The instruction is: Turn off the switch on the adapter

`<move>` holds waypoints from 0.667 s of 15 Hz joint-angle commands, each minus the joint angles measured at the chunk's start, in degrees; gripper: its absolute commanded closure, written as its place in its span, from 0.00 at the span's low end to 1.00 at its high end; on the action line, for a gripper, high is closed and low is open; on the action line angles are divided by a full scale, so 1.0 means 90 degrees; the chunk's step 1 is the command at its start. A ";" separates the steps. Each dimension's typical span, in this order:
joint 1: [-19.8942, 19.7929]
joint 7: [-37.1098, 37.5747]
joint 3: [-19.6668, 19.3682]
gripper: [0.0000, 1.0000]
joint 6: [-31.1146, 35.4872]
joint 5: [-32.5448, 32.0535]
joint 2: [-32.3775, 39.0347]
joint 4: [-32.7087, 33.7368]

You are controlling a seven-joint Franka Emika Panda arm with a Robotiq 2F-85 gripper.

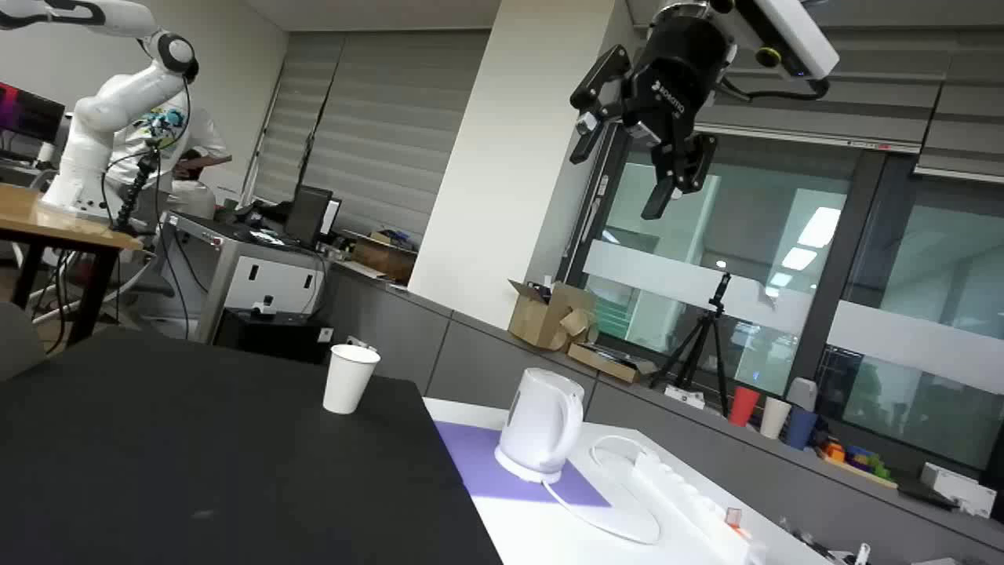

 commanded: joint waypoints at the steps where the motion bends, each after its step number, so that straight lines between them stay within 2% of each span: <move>1: -0.0031 -0.0011 0.0024 0.00 -0.0016 0.0010 0.0001 0.0011; 8: -0.0031 -0.0011 0.0024 0.00 -0.0010 0.0010 0.0000 0.0011; 10: -0.0255 -0.0371 -0.0158 0.00 -0.0233 -0.0537 -0.0101 0.0030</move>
